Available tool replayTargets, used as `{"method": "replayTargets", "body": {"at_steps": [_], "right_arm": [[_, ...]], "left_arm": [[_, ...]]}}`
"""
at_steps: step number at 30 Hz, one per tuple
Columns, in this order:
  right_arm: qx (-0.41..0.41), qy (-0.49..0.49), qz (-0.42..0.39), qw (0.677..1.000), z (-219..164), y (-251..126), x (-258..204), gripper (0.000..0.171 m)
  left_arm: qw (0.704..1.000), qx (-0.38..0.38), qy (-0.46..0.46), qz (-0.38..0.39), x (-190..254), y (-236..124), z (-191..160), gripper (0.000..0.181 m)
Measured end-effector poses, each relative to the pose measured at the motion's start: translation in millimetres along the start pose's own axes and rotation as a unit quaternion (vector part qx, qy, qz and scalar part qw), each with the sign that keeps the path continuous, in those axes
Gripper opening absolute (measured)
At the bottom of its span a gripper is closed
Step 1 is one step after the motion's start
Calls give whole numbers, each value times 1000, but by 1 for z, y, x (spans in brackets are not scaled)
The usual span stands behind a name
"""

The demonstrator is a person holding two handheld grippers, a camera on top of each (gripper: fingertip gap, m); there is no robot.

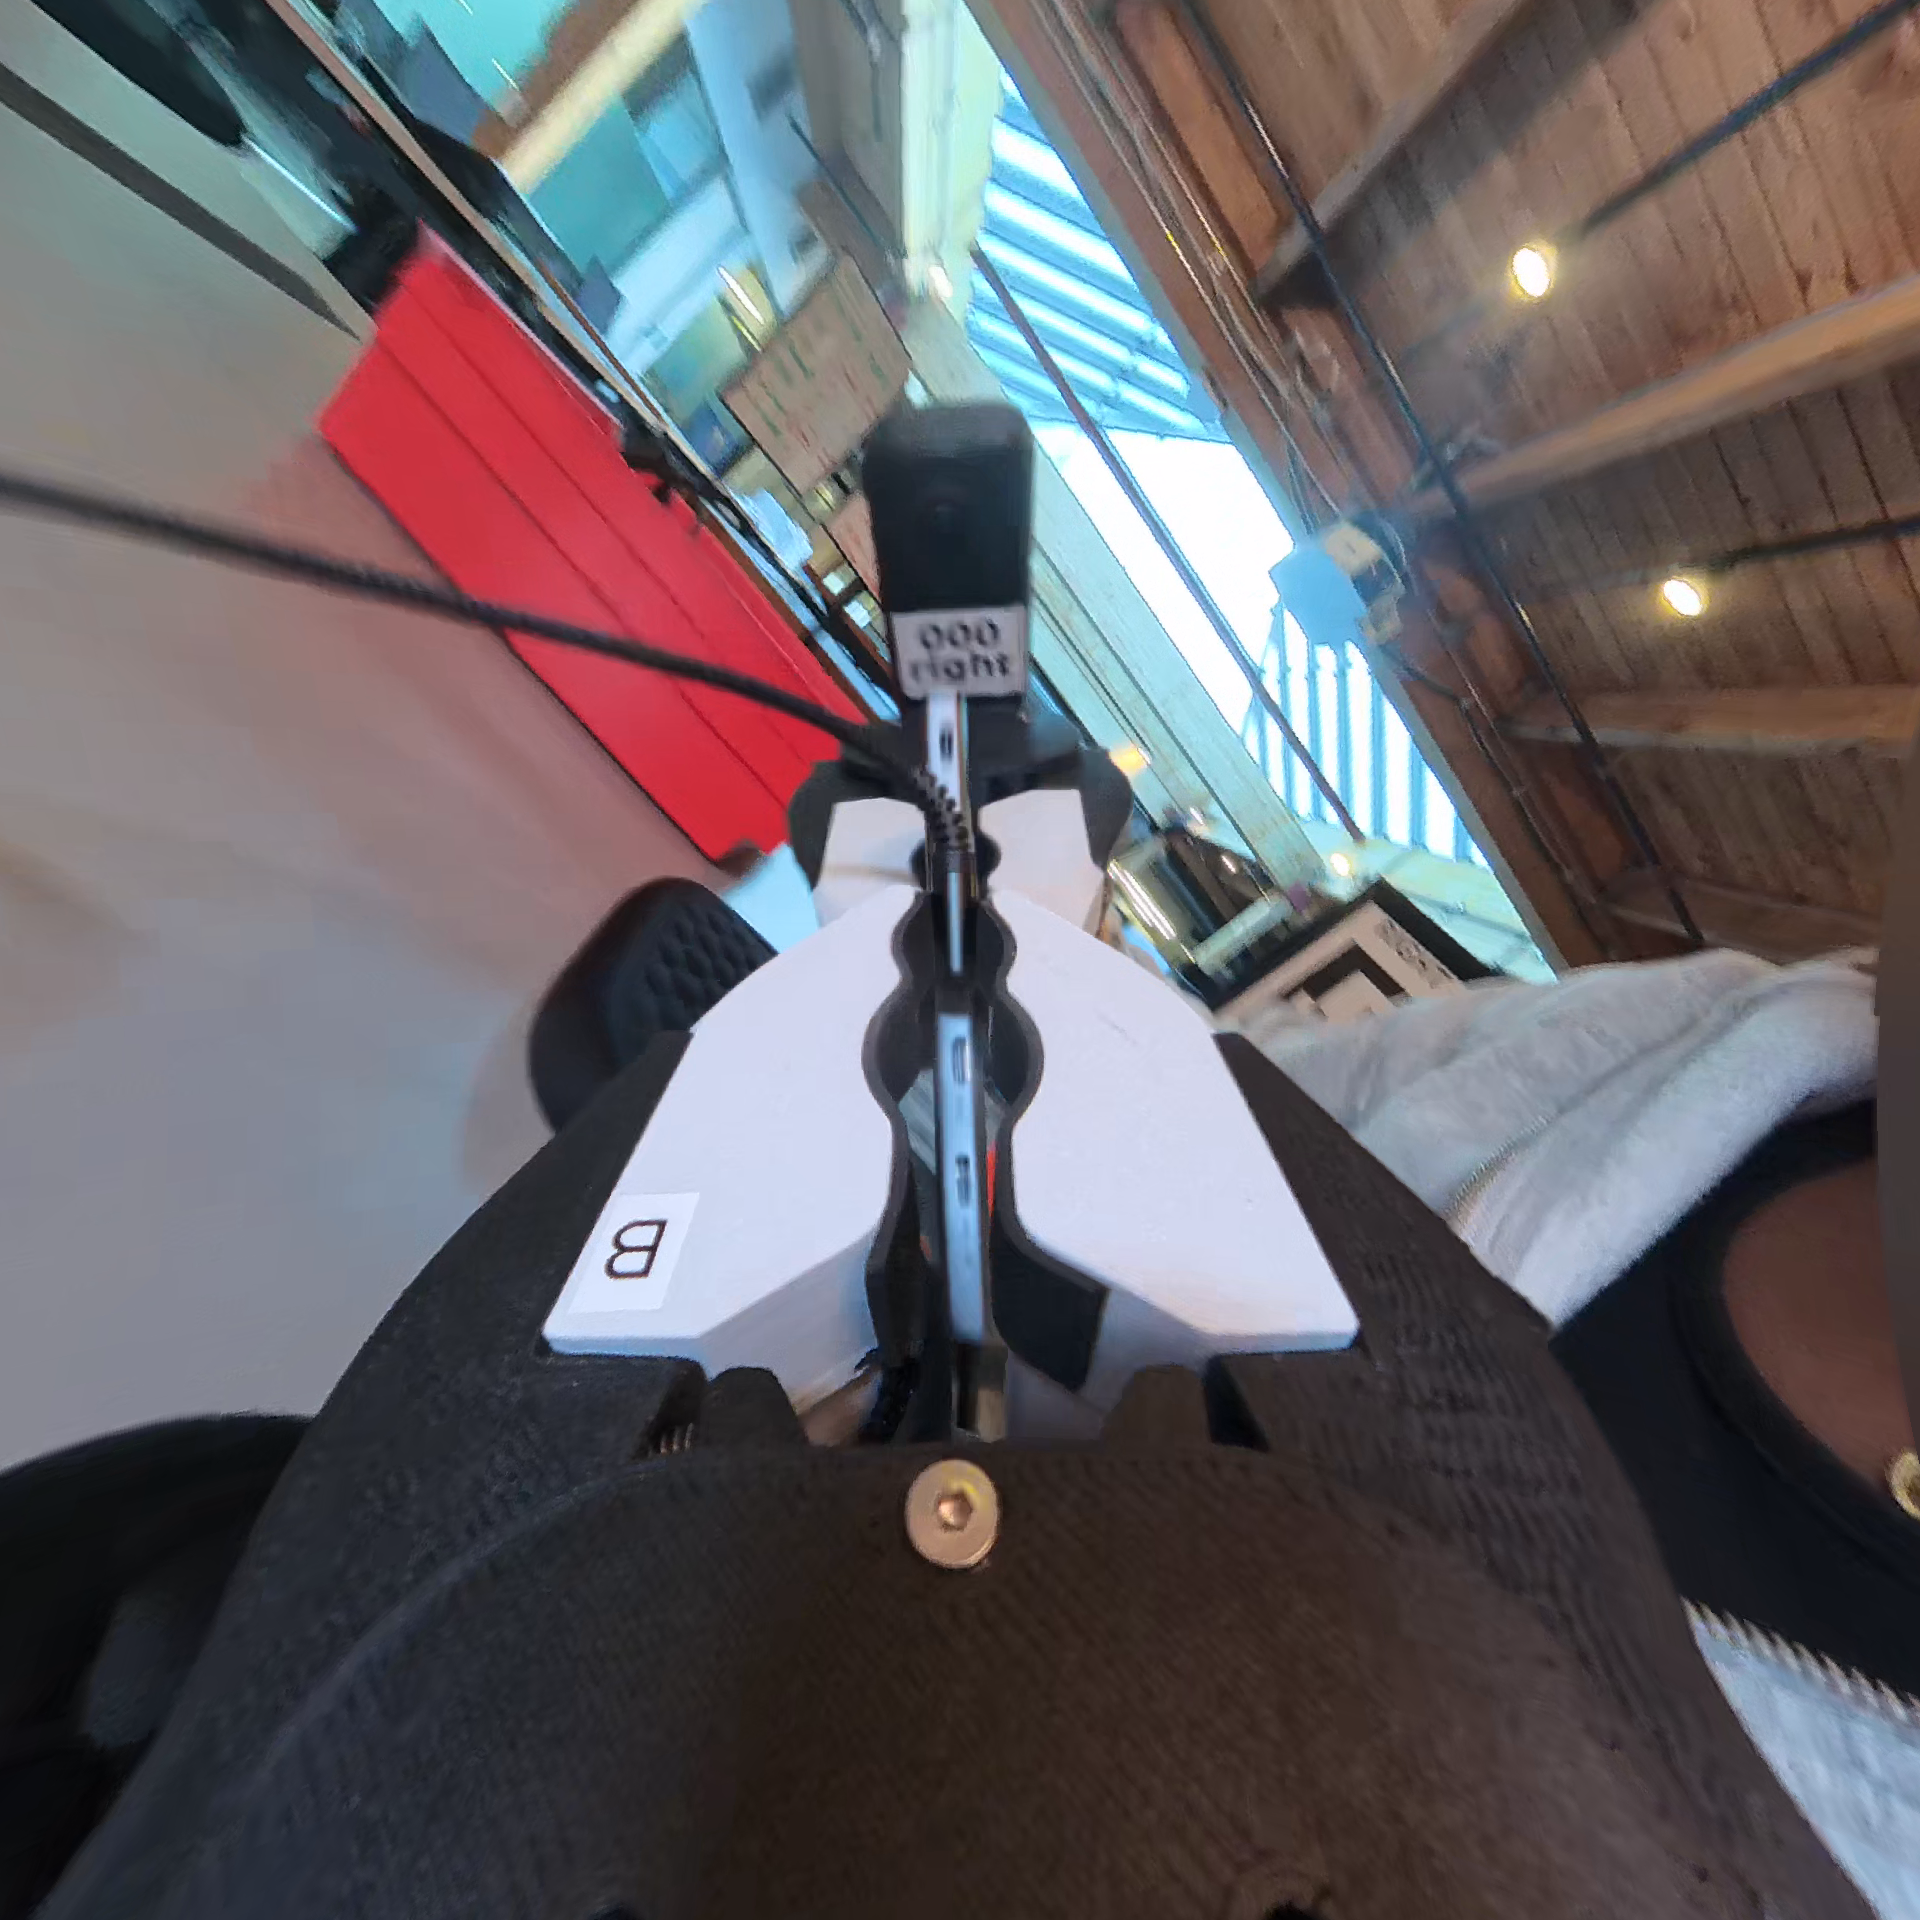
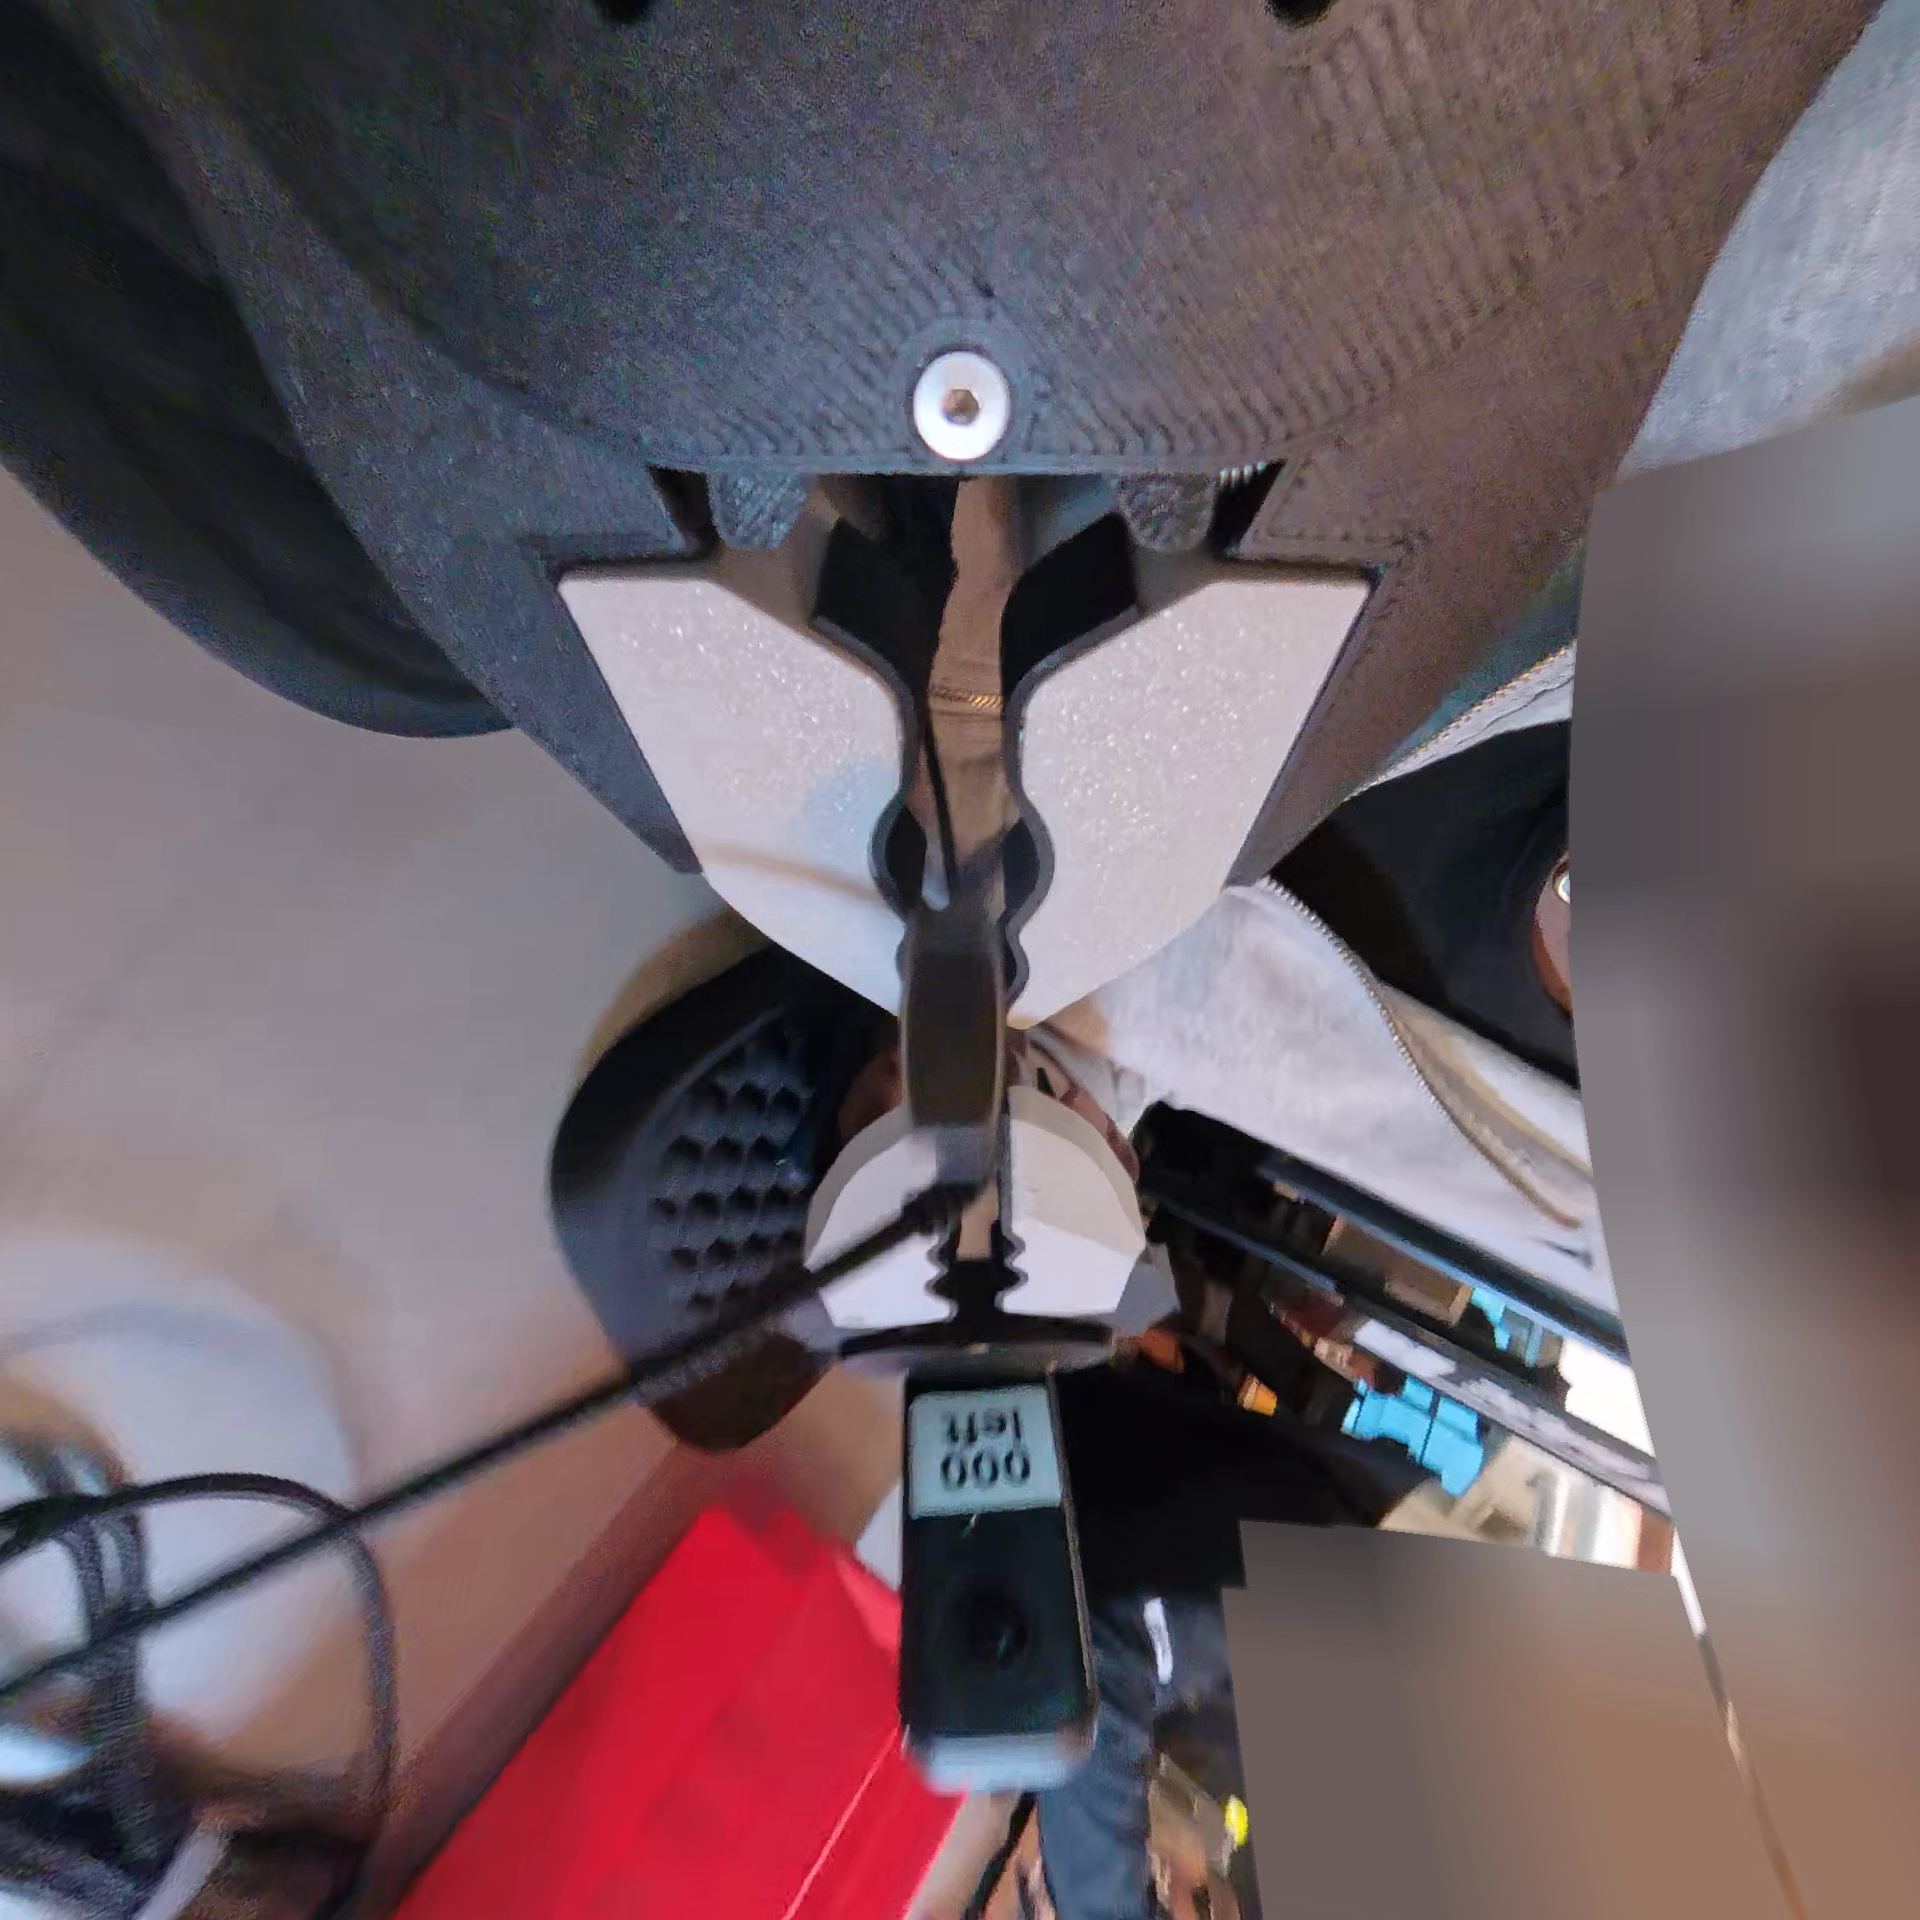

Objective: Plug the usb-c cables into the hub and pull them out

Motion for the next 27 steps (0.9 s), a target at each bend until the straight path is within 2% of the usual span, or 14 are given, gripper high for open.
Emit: {"method": "replayTargets", "body": {"at_steps": [4,9,15,20,24,27], "right_arm": [[-53,-2,1,999,-4,1,1,10],[-44,-10,-29,999,5,-11,7,10],[44,4,-25,999,19,-12,8,10],[66,-8,-41,997,24,-7,9,10],[65,-16,-30,997,30,-3,2,34],[90,-25,-43,995,35,-8,4,32]], "left_arm": [[999,-36,7,12,-3,1,-4,8],[999,-43,8,22,-8,-1,-1,9],[1000,-8,11,19,-7,-5,6,9],[999,25,34,22,-4,-5,10,9],[998,38,47,34,-5,-5,12,9],[998,50,37,31,-6,-9,14,9]]}}
Point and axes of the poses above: each gripper's, where its closed fingertips meet, y out along the fingers, z out of its top, x = y × z across the jaws, the point moved 1 cm from there along -y, back along the fingers, and after that the axes turned 13 degrees about -y, right-handed, at the moved point
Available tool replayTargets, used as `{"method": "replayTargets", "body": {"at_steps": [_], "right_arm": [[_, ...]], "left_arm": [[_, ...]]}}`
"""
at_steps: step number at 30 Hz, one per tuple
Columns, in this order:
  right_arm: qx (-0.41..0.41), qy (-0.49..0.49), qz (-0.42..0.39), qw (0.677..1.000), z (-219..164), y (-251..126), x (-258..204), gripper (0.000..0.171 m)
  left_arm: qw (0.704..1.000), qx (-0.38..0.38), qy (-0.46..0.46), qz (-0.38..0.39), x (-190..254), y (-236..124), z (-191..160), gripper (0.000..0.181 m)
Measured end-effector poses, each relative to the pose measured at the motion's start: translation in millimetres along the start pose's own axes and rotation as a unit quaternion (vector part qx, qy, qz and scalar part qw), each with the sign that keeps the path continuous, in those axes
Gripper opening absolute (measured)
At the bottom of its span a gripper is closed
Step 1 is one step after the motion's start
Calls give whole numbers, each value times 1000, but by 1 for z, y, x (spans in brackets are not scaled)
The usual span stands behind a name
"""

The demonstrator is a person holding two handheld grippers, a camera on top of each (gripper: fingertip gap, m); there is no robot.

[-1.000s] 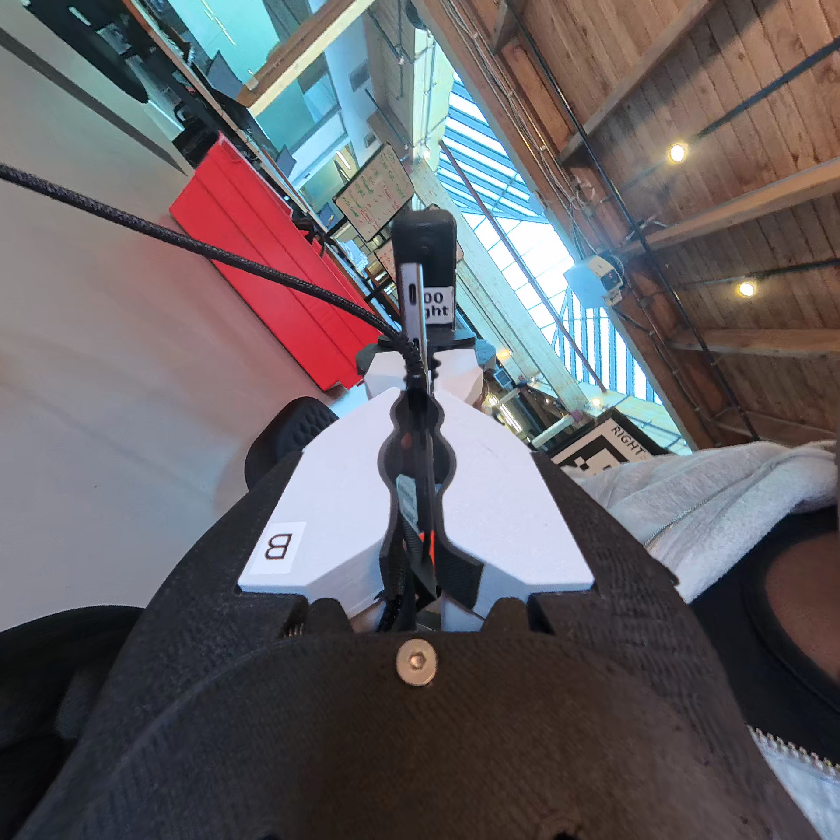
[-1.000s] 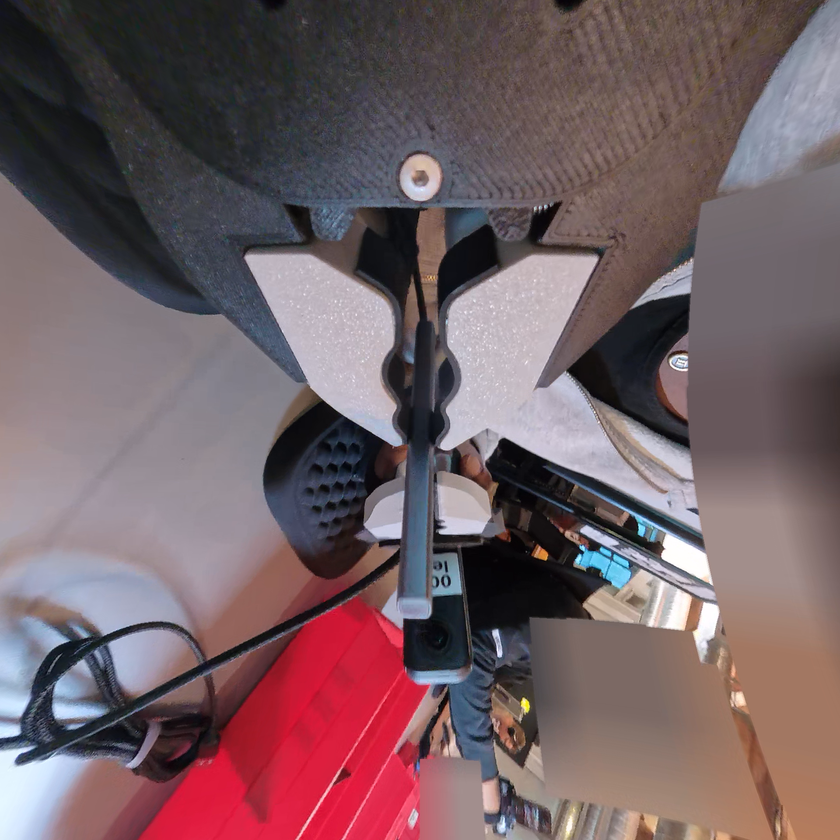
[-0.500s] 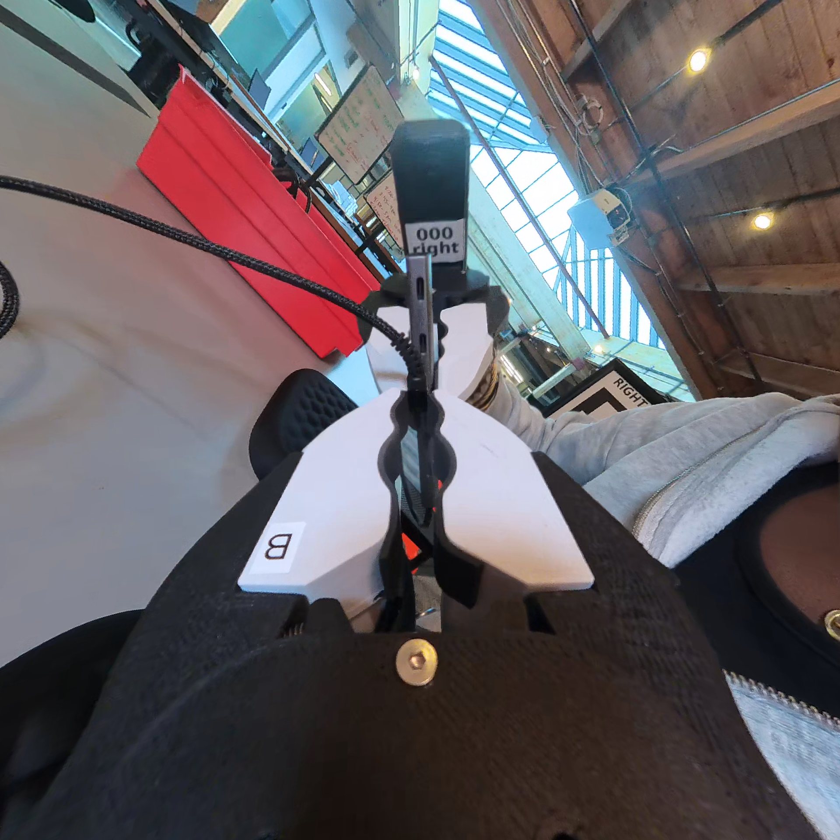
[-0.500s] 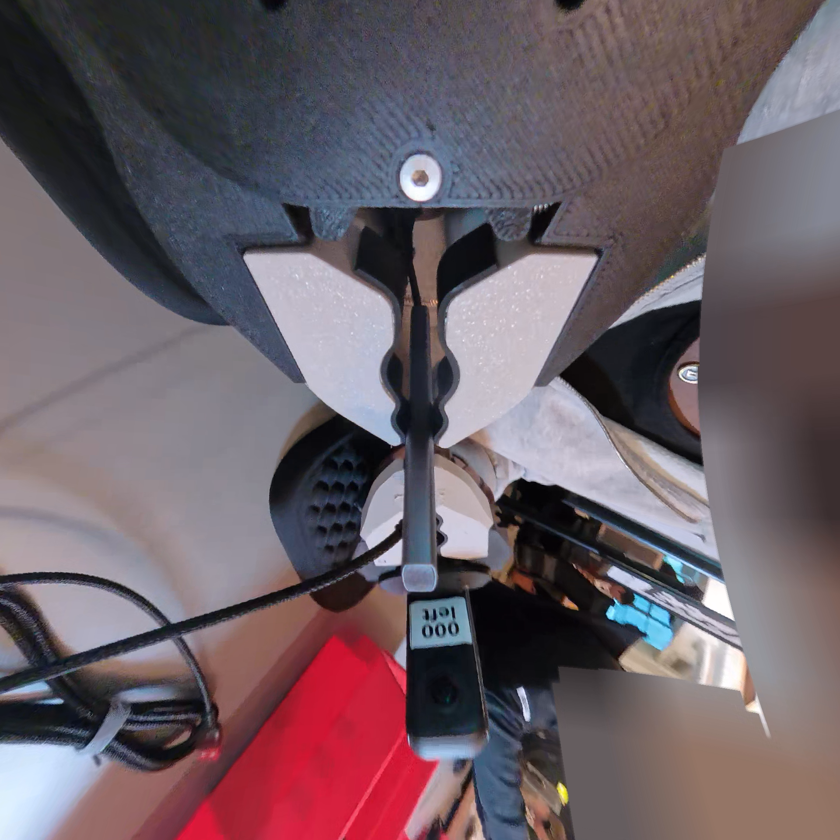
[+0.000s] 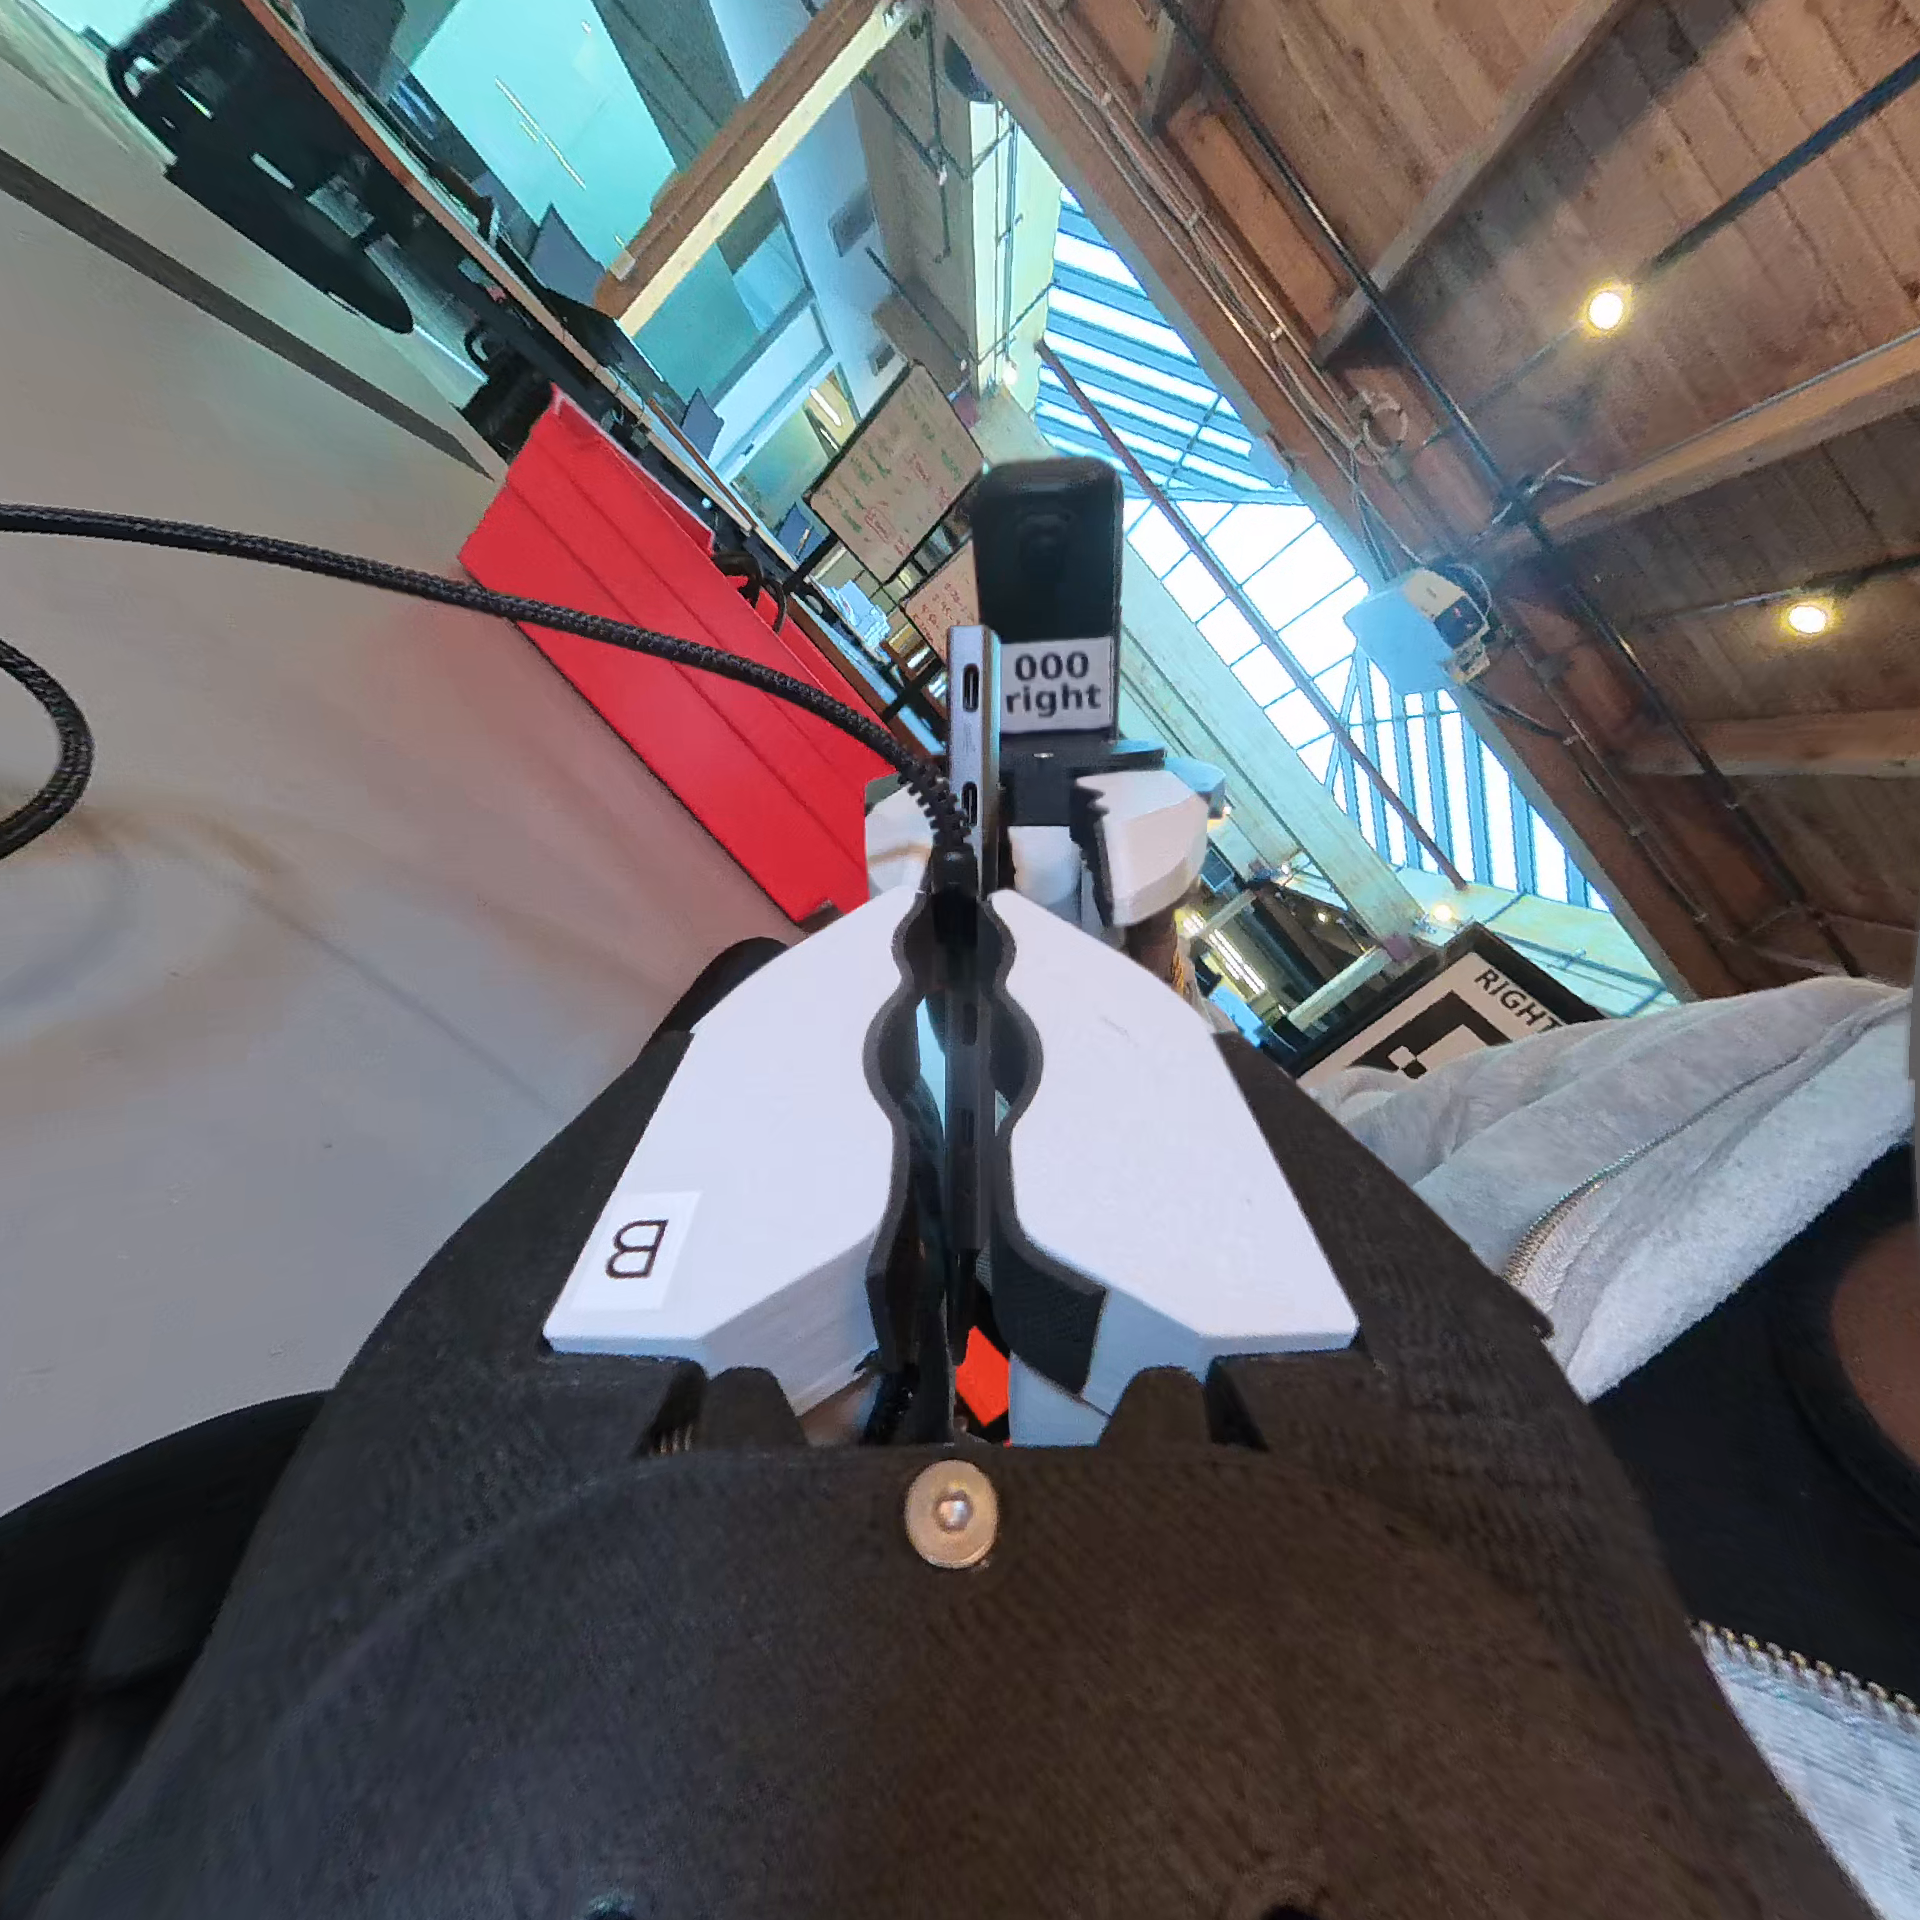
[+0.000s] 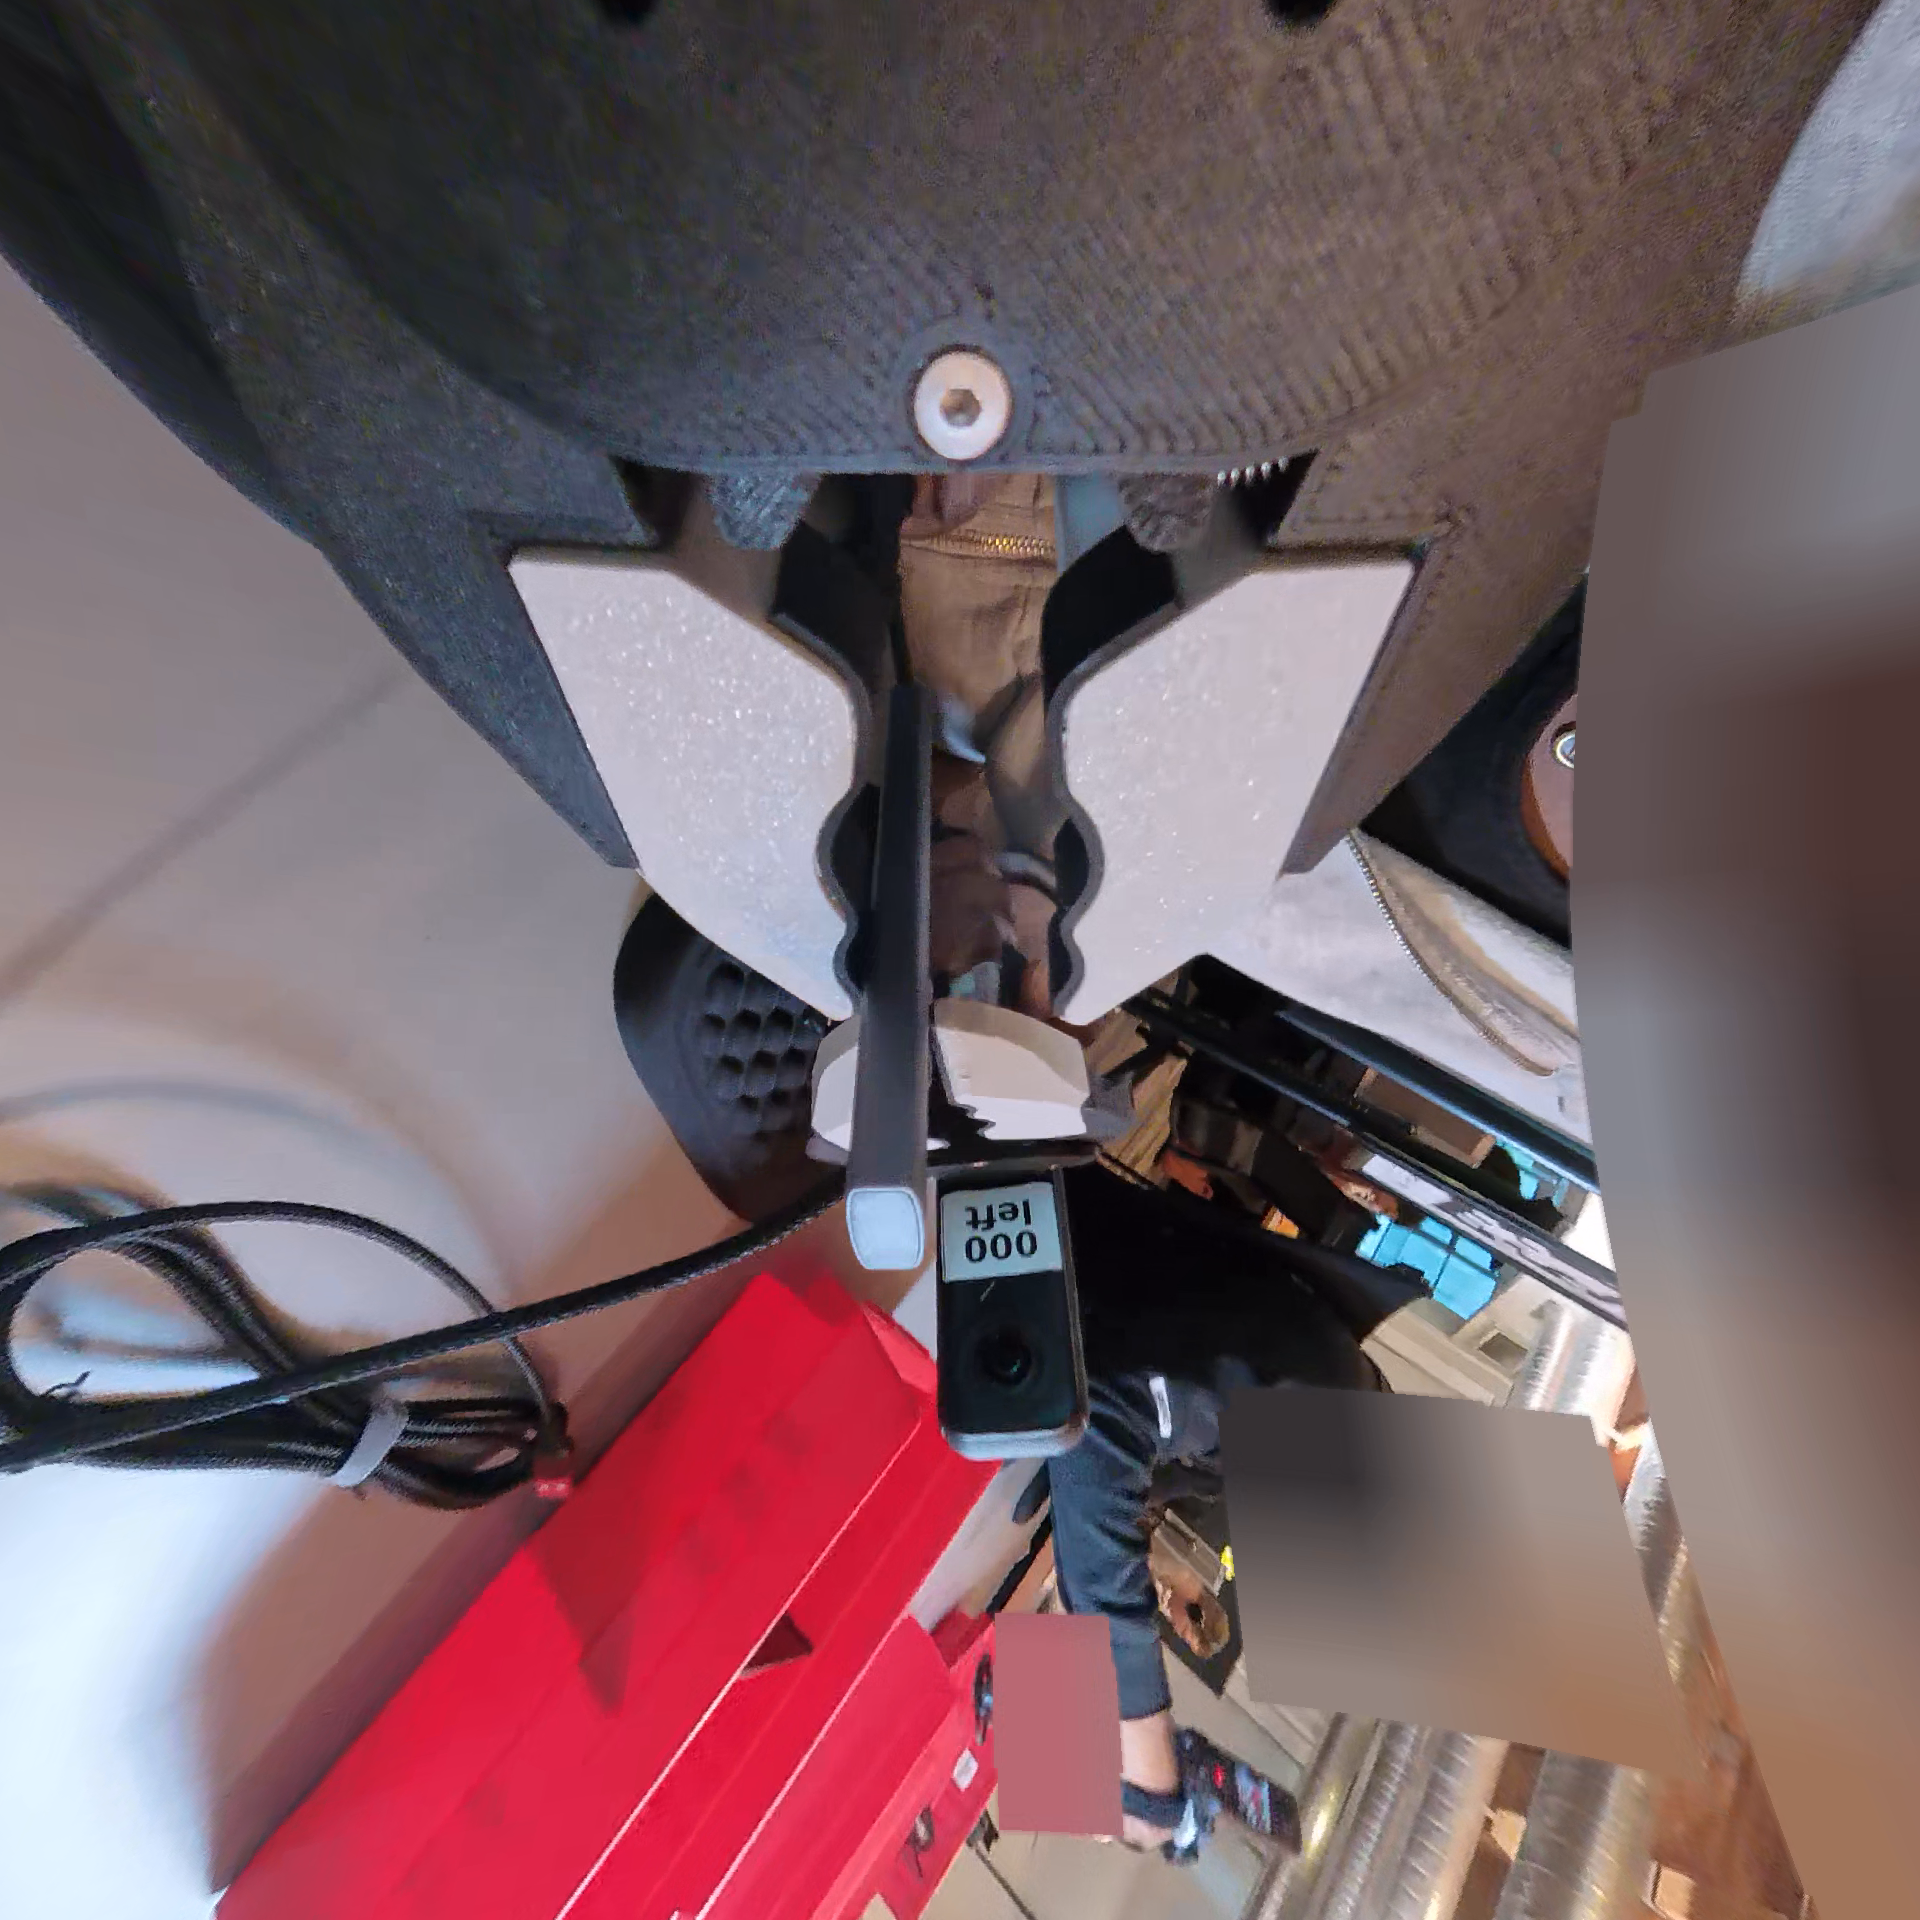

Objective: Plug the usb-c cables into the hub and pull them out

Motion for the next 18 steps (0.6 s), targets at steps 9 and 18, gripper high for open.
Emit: {"method": "replayTargets", "body": {"at_steps": [9,18], "right_arm": [[52,16,-43,998,-7,-9,14,9],[33,-32,-52,998,-3,-8,12,9]], "left_arm": [[1000,16,-10,10,-5,-2,5,9],[1000,4,10,13,-3,-1,1,10]]}}
Point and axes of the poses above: each gripper's, where its closed fingertips meet, y out along the fingers, z out of its top, x = y × z across the jaws, the point moved 1 cm from there along -y, back along the fingers, and after that the axes turned 13 degrees about -y, right-handed, at the moved point
